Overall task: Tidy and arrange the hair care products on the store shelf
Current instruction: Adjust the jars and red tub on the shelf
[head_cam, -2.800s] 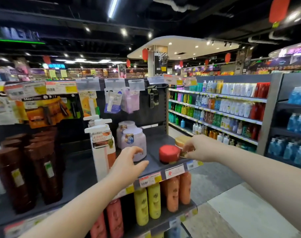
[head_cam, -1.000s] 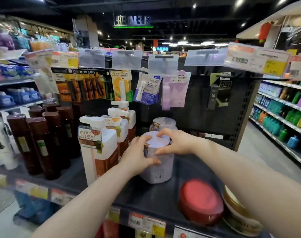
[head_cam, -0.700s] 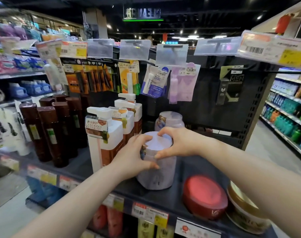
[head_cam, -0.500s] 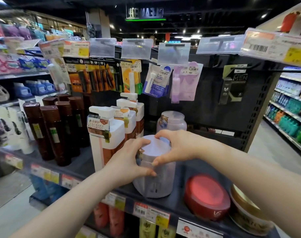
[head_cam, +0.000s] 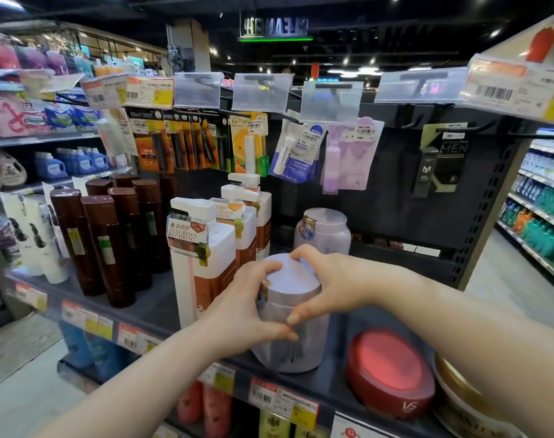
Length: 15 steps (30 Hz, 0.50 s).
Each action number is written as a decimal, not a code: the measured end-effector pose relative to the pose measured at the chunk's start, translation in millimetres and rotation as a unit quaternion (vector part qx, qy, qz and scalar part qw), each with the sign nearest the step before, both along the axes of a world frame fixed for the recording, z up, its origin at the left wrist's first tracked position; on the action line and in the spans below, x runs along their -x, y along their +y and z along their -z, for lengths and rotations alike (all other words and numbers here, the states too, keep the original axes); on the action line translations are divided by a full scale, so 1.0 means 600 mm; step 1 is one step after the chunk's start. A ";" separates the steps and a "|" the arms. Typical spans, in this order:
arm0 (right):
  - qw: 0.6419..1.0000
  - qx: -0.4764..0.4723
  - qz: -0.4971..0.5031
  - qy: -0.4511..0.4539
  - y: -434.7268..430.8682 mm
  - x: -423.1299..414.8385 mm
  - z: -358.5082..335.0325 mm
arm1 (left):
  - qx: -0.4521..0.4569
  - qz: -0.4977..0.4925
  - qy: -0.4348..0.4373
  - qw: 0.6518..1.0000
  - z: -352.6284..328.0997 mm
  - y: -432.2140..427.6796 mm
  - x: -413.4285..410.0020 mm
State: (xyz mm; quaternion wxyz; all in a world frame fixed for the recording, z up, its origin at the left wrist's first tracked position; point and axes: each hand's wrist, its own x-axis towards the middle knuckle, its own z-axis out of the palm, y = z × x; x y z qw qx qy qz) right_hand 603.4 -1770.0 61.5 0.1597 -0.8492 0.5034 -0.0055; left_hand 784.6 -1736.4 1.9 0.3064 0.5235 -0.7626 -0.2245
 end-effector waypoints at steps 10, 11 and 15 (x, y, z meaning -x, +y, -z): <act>1.000 0.012 -0.001 -0.004 -0.006 0.005 0.017 | 0.006 -0.005 -0.012 1.000 0.001 -0.004 0.008; 1.000 0.016 -0.001 0.002 -0.006 0.004 0.019 | -0.001 -0.002 -0.013 1.000 0.000 -0.004 0.007; 1.000 -0.017 0.002 0.012 -0.011 0.009 0.008 | -0.007 0.001 -0.026 1.000 -0.010 -0.007 0.009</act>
